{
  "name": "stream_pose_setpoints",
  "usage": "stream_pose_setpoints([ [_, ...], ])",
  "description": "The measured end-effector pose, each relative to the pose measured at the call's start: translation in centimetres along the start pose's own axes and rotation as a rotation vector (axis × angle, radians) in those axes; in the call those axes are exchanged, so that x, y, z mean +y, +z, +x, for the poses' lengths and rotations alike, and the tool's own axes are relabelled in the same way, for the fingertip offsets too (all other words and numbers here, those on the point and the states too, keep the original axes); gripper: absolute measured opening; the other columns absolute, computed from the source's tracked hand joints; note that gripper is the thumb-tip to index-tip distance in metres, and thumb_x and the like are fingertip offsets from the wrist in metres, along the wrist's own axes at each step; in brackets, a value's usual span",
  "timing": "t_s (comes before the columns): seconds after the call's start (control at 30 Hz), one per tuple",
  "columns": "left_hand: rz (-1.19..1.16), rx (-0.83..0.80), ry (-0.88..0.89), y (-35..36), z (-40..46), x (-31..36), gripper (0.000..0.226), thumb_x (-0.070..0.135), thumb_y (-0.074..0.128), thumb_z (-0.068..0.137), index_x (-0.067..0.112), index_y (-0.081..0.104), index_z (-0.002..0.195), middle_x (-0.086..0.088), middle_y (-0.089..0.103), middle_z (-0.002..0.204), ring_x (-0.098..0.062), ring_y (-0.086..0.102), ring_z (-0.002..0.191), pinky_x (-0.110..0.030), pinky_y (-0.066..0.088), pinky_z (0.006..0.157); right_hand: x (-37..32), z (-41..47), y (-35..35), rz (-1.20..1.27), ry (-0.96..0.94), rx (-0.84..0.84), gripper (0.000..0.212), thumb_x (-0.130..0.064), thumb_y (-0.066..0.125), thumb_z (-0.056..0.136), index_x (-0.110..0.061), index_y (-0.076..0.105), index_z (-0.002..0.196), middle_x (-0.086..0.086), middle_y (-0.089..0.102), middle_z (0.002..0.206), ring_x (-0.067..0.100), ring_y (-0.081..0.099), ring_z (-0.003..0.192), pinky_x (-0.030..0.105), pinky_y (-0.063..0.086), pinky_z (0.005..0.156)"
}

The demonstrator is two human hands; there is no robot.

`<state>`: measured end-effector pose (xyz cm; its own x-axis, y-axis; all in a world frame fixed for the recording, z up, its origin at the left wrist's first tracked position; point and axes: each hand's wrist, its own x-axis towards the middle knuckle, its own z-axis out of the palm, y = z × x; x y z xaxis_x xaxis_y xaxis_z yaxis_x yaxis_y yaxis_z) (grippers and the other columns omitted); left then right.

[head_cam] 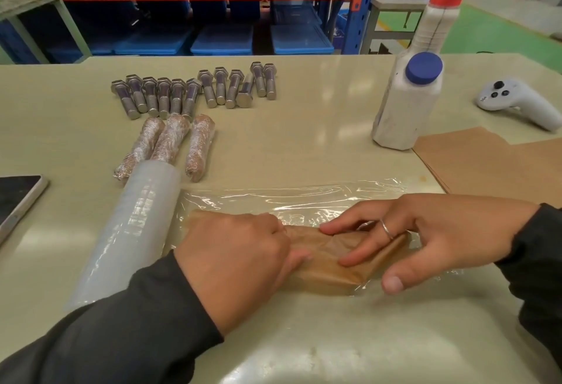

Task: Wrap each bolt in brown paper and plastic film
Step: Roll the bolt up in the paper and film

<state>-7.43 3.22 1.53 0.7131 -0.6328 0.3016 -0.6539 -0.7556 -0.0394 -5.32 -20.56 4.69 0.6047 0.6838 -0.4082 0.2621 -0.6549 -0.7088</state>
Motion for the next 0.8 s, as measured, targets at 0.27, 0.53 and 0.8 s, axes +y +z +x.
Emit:
stream_pose_setpoints([
  [0.27,0.086,0.074,-0.029,0.3,0.8,0.3,0.024,0.039,0.070,0.069,0.017,0.064,0.062,0.003,0.055,0.054,-0.018,0.055,0.044,-0.016,0.026,0.040,0.0,0.2,0.0,0.049,0.054,0.113,0.031,-0.064,0.051,0.076,-0.045,0.074,0.083,-0.038,0.054,0.118,-0.013,0.049,0.113,0.023,0.033,0.101],
  [0.53,0.085,0.061,0.023,1.9,1.0,-0.7,0.044,0.041,0.035,0.079,0.019,0.072,0.071,0.005,0.065,0.066,-0.018,0.057,0.055,-0.023,0.045,0.048,0.5,0.6,0.3,-0.002,0.101,0.364,0.021,-0.052,0.072,0.060,-0.032,0.069,0.068,-0.018,0.067,0.084,0.002,0.062,0.074,0.022,0.050,0.072],
  [0.8,0.088,0.050,0.016,2.3,1.0,-0.1,0.037,0.033,0.036,0.079,0.017,0.069,0.074,0.002,0.062,0.070,-0.019,0.058,0.063,-0.028,0.044,0.056,0.6,1.2,0.8,-0.069,0.150,0.320,0.028,-0.034,0.078,0.071,-0.038,0.061,0.092,-0.032,0.057,0.077,-0.008,0.052,0.068,0.008,0.040,0.064],
])
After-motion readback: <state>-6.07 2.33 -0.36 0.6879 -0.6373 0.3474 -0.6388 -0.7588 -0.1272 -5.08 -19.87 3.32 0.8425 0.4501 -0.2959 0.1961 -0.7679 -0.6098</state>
